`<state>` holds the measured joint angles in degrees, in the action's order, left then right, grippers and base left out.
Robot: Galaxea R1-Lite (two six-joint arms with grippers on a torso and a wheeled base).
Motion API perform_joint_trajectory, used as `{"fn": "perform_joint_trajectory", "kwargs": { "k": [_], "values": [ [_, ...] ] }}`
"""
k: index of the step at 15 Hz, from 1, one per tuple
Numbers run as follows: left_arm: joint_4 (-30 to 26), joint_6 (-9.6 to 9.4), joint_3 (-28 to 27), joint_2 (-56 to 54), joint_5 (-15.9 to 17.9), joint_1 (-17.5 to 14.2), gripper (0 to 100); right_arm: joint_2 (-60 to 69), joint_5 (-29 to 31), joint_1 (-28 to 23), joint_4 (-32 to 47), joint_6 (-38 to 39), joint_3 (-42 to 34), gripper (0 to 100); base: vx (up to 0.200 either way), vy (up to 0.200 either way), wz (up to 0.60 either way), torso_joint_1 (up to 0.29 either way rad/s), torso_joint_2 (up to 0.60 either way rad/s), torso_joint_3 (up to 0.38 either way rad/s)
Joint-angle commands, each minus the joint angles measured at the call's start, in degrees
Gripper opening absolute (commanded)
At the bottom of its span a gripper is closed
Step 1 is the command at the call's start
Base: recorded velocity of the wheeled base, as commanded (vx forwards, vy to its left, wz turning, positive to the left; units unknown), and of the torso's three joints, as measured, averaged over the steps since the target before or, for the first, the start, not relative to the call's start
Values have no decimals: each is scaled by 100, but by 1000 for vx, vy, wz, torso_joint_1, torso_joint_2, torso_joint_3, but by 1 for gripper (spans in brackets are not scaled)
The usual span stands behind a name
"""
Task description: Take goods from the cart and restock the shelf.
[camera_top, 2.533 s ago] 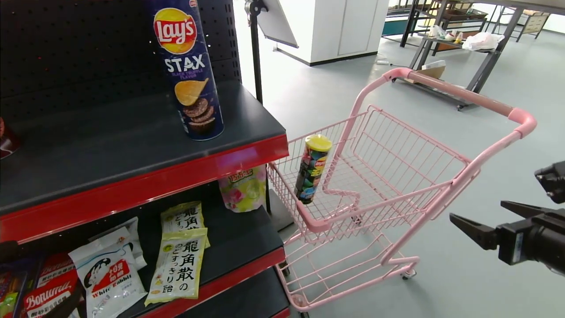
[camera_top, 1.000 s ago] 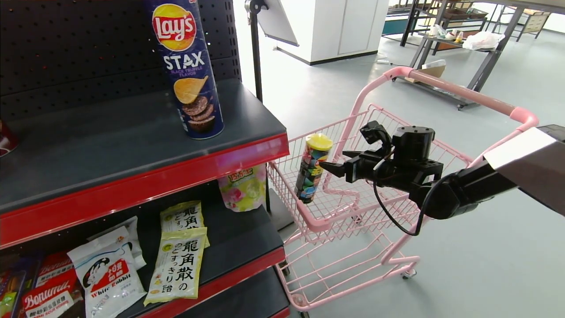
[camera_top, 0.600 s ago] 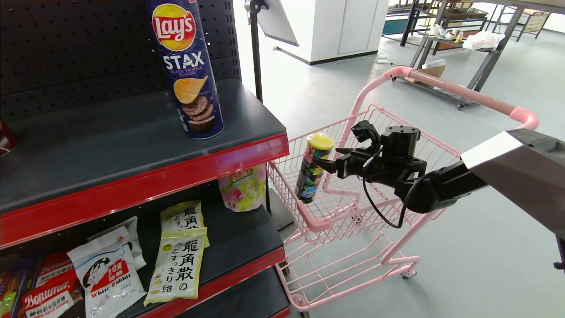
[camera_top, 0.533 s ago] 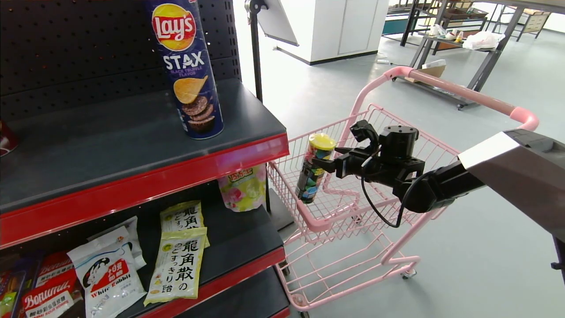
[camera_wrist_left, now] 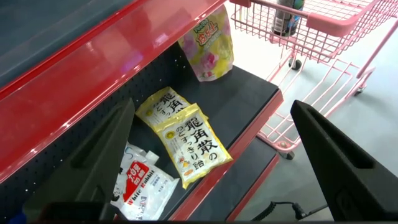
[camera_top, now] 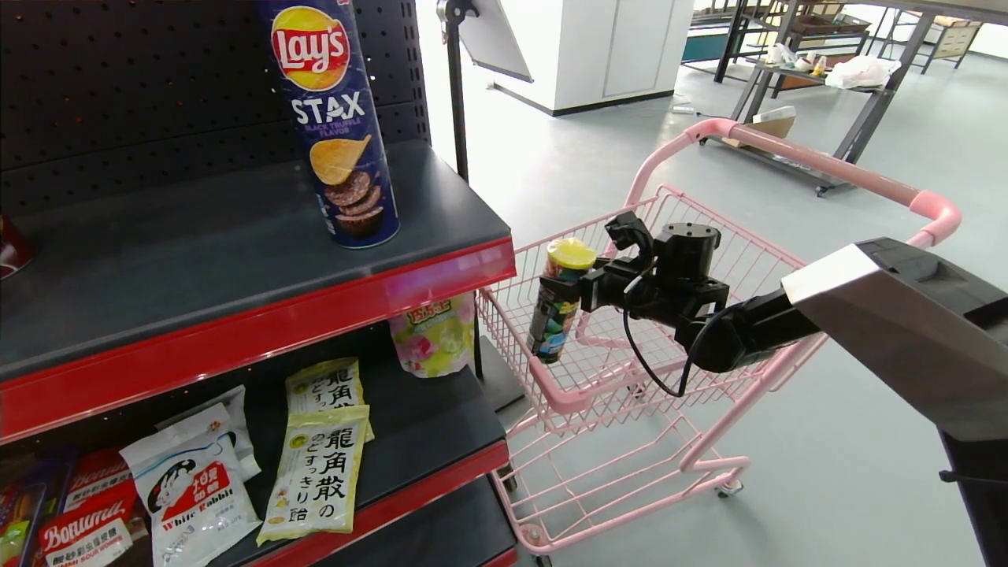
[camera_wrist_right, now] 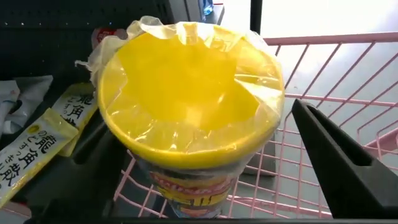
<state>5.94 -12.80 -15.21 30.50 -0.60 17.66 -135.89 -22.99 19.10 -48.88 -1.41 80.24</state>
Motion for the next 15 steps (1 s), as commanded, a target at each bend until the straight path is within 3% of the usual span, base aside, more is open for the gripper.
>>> {"fn": "perform_joint_trajectory", "kwargs": {
  "k": [1, 2, 6, 9, 12, 15],
  "values": [
    [-5, -3, 1, 17, -2, 0, 100, -175, 5, 6, 2, 1, 141, 100, 0, 0, 0, 0, 0, 0],
    [-5, -3, 1, 17, -2, 0, 100, -184, 5, 6, 2, 10, 185, 0, 0, 0, 0, 0, 0, 0],
    [-5, -30, 1, 44, -2, 0, 100, -52, 93, 23, -16, -8, 80, 0, 0, 0, 0, 0, 0, 0],
    [-5, -30, 1, 44, -2, 0, 100, 1047, 348, 111, 10, -34, -905, 0, 0, 0, 0, 0, 0, 0],
    [-5, -30, -8, 35, 7, 0, 100, 2066, 700, -100, 28, -105, -1406, 0, 0, 0, 0, 0, 0, 0],
    [-5, -135, -34, 35, 7, 0, 100, 3464, 972, -469, 1171, -298, -1731, 0, 0, 0, 0, 0, 0, 0]
  ]
}}
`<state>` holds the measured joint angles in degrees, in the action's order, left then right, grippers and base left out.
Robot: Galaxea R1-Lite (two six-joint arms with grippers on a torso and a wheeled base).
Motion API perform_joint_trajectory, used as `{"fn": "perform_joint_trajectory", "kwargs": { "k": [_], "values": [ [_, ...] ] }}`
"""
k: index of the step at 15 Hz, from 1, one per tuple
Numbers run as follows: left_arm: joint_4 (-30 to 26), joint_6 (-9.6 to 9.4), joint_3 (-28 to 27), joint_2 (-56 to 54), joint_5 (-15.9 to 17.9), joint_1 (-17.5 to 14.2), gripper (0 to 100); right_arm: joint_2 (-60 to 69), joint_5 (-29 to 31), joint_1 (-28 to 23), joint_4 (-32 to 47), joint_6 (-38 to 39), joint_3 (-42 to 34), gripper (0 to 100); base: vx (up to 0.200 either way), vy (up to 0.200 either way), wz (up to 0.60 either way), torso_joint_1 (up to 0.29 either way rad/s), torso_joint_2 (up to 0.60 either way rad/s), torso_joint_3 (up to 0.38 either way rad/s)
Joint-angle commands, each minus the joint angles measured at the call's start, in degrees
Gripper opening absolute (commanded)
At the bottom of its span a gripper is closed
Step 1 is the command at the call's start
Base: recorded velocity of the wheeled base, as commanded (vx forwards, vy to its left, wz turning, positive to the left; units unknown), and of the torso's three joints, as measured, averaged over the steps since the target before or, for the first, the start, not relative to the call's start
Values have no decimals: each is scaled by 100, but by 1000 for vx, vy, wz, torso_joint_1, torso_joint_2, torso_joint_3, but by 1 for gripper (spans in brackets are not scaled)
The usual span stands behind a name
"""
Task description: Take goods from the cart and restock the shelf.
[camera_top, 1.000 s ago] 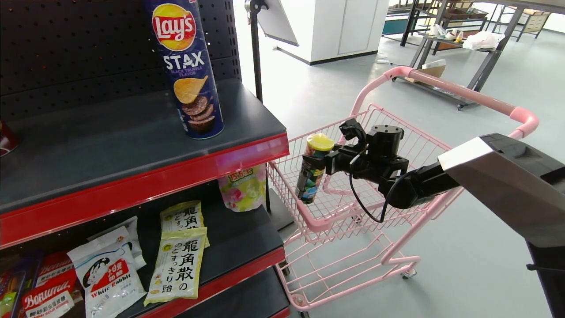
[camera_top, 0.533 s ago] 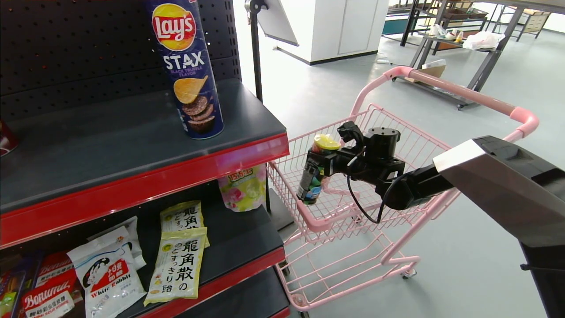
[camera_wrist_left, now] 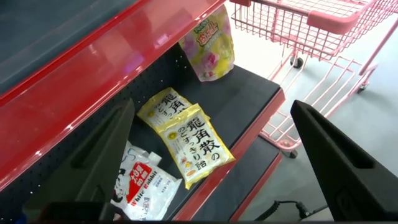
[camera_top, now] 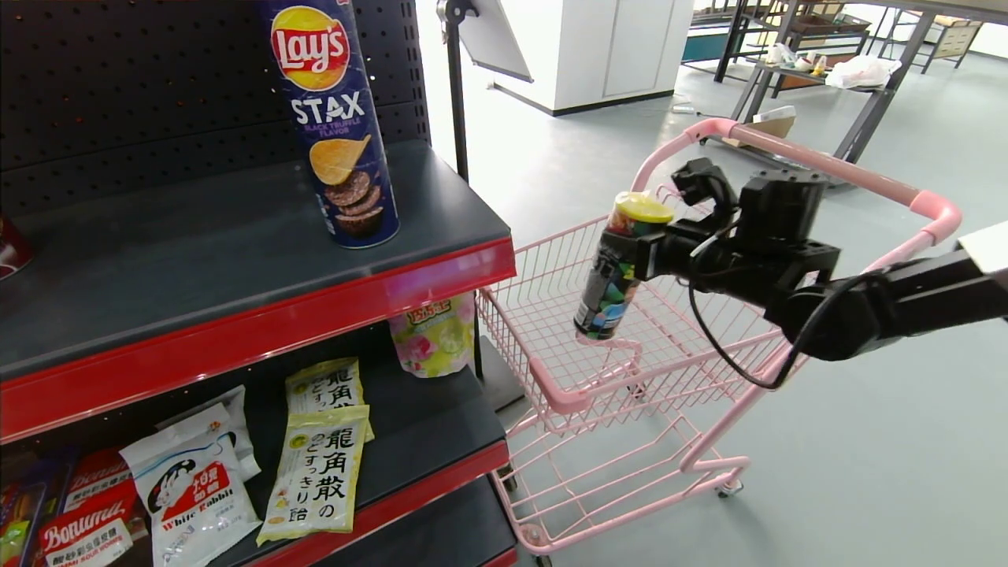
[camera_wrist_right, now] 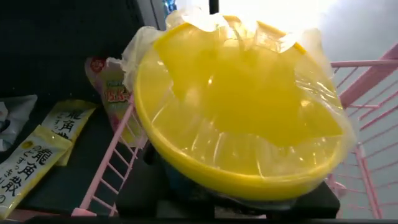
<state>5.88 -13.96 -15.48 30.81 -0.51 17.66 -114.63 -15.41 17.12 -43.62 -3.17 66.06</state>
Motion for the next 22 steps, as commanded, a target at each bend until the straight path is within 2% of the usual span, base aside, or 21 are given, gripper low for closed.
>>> {"fn": "perform_joint_trajectory", "kwargs": {
  "k": [1, 2, 6, 9, 10, 11, 13, 15, 18, 22],
  "values": [
    [1, -72, -7, -4, -2, 0, 100, 1672, 346, -279, 1022, -166, -383, 0, 0, 0, 0, 0, 0, 0],
    [10, -142, -16, -13, -2, 0, 100, 2366, 592, -279, 1672, -166, -550, 0, 0, 0, 0, 0, 0, 0],
    [19, -160, -7, -101, -10, 0, 100, 4317, 1901, -33, 2718, -158, -1684, 0, 0, 0, 0, 0, 0, 0],
    [19, -142, 10, -145, -28, 0, 100, 5811, 1892, -42, 3975, -158, -2546, 0, 0, 0, 0, 0, 0, 0],
    [19, -142, -25, -136, -116, 0, 100, 6040, 1892, -42, 4151, -158, -2651, 0, 0, 0, 0, 0, 0, 0],
    [19, -151, -60, -127, -265, 0, 100, 6260, 1919, -42, 4256, -149, -2818, 0, 0, 0, 0, 0, 0, 0],
    [10, -169, -113, -110, -300, 0, 100, 6471, 1892, -68, 4265, -158, -3020, 0, 0, 0, 0, 0, 0, 0],
    [10, -476, -210, -119, -300, 0, 100, 6664, 1805, -68, 4256, -166, -3222, 0, 0, 0, 0, 0, 0, 0],
    [10, -503, -394, -110, -292, 0, 100, 6857, 1805, -103, 4274, -158, -3389, 0, 0, 0, 0, 17, -63, -41],
    [1, -485, -596, 4, -256, 0, 100, 6796, 1796, -130, 4256, -166, -3451, 0, 0, 0, 0, 140, -436, -279]
  ]
}}
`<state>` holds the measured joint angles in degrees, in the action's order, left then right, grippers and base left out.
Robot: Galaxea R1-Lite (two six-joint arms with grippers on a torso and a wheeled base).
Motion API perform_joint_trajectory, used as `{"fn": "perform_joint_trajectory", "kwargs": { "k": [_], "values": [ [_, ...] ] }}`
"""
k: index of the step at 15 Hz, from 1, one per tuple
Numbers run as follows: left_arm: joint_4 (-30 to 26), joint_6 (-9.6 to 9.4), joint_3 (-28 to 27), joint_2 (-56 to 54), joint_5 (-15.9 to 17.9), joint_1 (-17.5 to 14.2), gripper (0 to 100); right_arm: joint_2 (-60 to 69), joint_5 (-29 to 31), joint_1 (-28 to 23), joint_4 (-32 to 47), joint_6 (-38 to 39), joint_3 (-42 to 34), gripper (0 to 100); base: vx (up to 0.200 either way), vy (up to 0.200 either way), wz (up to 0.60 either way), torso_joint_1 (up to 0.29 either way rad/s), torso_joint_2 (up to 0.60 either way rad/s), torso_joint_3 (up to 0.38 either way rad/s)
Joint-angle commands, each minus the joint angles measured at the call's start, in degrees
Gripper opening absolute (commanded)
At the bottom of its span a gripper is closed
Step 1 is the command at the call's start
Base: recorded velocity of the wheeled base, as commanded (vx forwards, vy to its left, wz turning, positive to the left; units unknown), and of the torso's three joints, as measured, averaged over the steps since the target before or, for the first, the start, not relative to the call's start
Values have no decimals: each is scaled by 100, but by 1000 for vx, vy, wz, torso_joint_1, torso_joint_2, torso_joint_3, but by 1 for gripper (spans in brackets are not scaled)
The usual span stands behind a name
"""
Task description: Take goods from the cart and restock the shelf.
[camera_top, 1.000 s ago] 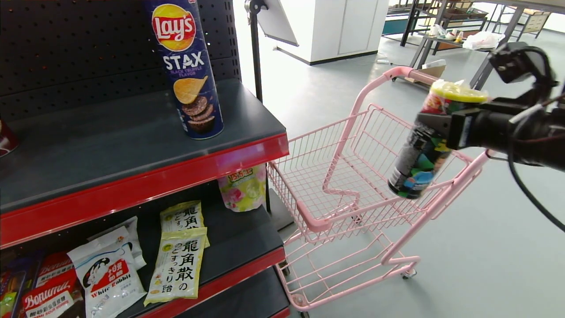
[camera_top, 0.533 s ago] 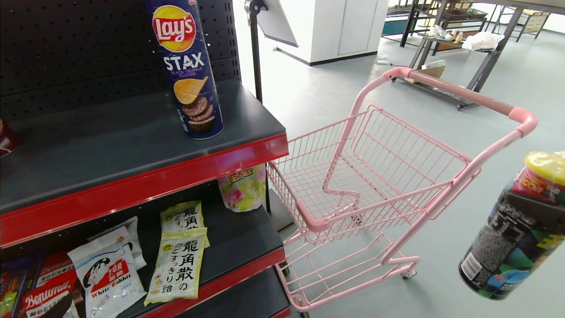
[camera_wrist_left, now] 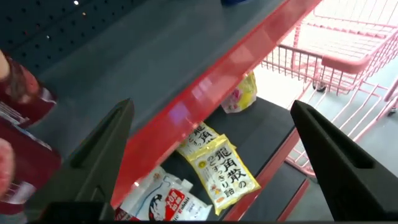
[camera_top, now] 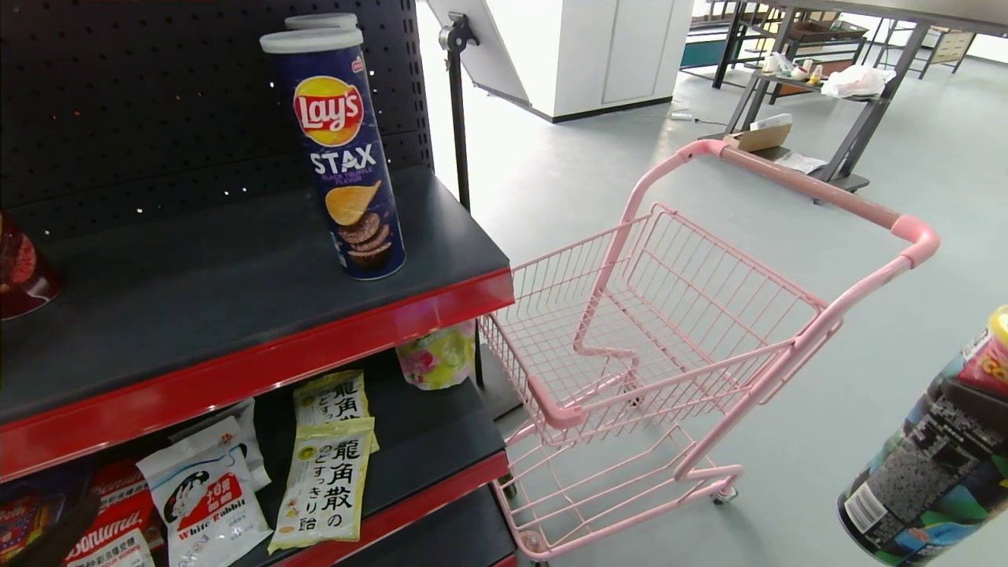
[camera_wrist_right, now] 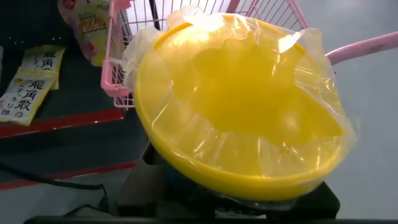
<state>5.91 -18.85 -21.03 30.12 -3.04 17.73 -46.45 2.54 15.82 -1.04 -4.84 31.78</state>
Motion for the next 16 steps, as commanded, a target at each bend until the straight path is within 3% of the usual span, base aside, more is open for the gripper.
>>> {"fn": "perform_joint_trajectory", "kwargs": {
  "k": [1, 8, 12, 16],
  "values": [
    [-2, 4, -59, 90, -4, -6, 100, -22, 1, 0, 7, -8, -49, 0, 0, 0, 0, 193, -530, -339],
    [6, 13, -762, 802, -30, -6, 100, -400, 1, 8, -46, -70, 232, 0, 0, 0, 0, 230, -573, -355],
    [6, -14, -754, 864, -66, -15, 100, -576, 19, 0, -28, -96, 364, 0, 0, 0, 0, 178, -433, -248],
    [6, -14, -780, 890, -118, -6, 100, -602, 19, 0, -28, -114, 338, 0, -200, 0, 0, 34, -30, -33]
  ]
}}
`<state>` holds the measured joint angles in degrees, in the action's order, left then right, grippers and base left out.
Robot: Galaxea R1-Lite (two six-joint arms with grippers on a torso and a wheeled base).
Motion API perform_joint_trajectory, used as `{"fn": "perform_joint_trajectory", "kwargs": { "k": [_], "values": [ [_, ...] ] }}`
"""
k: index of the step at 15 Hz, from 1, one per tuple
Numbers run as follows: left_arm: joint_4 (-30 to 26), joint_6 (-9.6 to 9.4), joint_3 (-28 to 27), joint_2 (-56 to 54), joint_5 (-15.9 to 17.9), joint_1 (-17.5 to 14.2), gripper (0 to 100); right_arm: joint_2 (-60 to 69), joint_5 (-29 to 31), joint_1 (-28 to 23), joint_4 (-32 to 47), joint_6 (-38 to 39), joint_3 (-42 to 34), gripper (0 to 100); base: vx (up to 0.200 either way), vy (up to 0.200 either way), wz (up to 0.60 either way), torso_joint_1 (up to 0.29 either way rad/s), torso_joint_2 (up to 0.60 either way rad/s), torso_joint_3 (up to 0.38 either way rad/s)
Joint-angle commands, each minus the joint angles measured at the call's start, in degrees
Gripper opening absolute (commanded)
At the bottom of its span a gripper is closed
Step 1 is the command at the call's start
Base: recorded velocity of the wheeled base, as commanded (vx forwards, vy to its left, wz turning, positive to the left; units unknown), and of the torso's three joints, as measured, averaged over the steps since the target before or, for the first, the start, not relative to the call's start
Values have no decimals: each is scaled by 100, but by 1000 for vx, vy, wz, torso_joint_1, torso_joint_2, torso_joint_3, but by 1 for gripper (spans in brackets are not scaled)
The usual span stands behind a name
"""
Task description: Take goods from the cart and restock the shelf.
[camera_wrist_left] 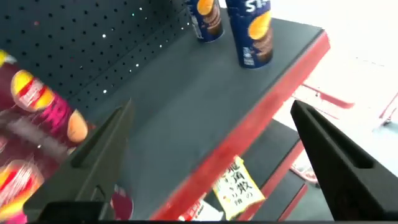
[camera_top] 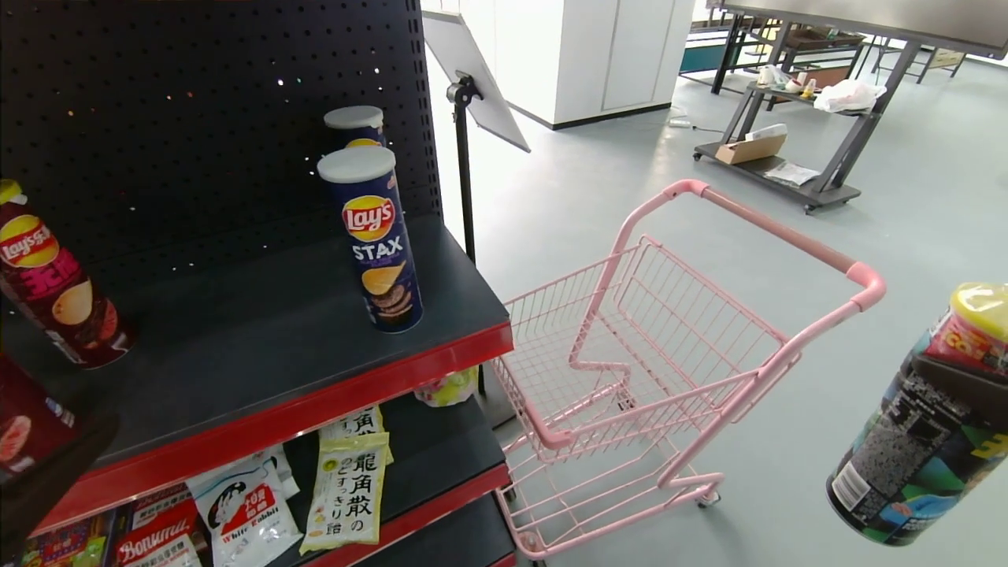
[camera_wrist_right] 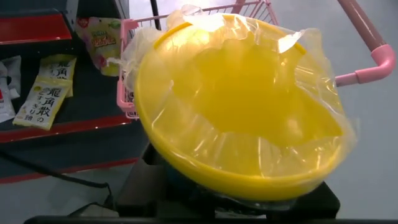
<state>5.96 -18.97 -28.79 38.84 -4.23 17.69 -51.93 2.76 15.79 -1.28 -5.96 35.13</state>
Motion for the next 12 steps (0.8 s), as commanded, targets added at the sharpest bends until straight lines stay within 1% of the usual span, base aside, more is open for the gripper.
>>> {"fn": "perform_joint_trajectory", "kwargs": {
  "k": [1, 2, 3, 4, 12],
  "values": [
    [10, -10, 5, 18, 10, -2, 100, -54, -3, -5, -4, -2, 2, 0, -200, 0, 0, -2, -22, 2],
    [10, -10, 5, 18, 10, -2, 100, -54, -3, 3, 5, -2, -6, 0, -200, 0, 0, 2, -17, 2],
    [19, -89, 5, 1, 10, -2, 100, -45, -3, 3, 5, -2, -42, 0, 0, 0, 600, 2, -2, 2],
    [19, -116, -3, -8, 10, -2, 100, -45, -3, 3, 5, -2, -68, 0, 0, 0, 600, -2, -2, 12],
    [19, -116, -30, -17, 10, -2, 100, -45, -12, 12, -4, -10, -86, 0, 0, 0, 600, 1, 3, 2]
  ]
}}
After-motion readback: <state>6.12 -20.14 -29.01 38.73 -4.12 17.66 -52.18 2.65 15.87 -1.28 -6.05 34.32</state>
